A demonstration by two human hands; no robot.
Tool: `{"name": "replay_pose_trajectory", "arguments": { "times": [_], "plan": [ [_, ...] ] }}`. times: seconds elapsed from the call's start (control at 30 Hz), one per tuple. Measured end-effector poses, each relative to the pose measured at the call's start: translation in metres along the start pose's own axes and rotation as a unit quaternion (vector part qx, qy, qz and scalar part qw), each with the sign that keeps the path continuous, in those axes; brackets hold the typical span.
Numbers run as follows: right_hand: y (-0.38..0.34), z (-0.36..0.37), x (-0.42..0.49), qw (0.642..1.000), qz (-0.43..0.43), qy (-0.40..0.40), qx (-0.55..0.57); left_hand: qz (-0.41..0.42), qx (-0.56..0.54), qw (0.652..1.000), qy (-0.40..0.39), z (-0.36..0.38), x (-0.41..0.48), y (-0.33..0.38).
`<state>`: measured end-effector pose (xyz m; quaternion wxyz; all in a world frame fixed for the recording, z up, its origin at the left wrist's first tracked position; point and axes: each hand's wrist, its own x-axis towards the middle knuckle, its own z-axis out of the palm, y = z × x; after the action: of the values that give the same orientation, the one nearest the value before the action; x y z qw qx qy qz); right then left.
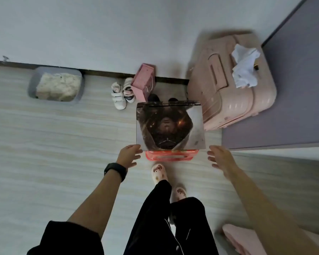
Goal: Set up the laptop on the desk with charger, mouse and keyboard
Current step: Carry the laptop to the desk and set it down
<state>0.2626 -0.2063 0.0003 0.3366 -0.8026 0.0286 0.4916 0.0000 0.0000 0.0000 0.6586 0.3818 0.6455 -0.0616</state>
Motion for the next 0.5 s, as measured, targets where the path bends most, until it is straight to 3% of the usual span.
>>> {"name": "replay_pose_trajectory", "arguments": {
  "times": [0.17, 0.33, 0.4, 0.5],
  "plan": [
    [-0.014, 0.007, 0.07, 0.998, 0.051, -0.033, 0.034, 0.007, 0.068, 0.996, 0.065, 0.0, 0.068, 0.006],
    [-0.022, 0.016, 0.154, 0.999, 0.039, 0.033, -0.006, 0.018, 0.108, 0.984, 0.137, -0.001, 0.139, 0.017],
    [-0.023, 0.017, 0.183, 0.998, 0.042, 0.042, -0.006, 0.015, 0.113, 0.984, 0.139, 0.003, 0.164, 0.021],
    [-0.022, 0.018, 0.218, 0.997, 0.076, -0.012, 0.025, 0.014, 0.096, 0.988, 0.122, 0.007, 0.195, 0.024]
  ]
}}
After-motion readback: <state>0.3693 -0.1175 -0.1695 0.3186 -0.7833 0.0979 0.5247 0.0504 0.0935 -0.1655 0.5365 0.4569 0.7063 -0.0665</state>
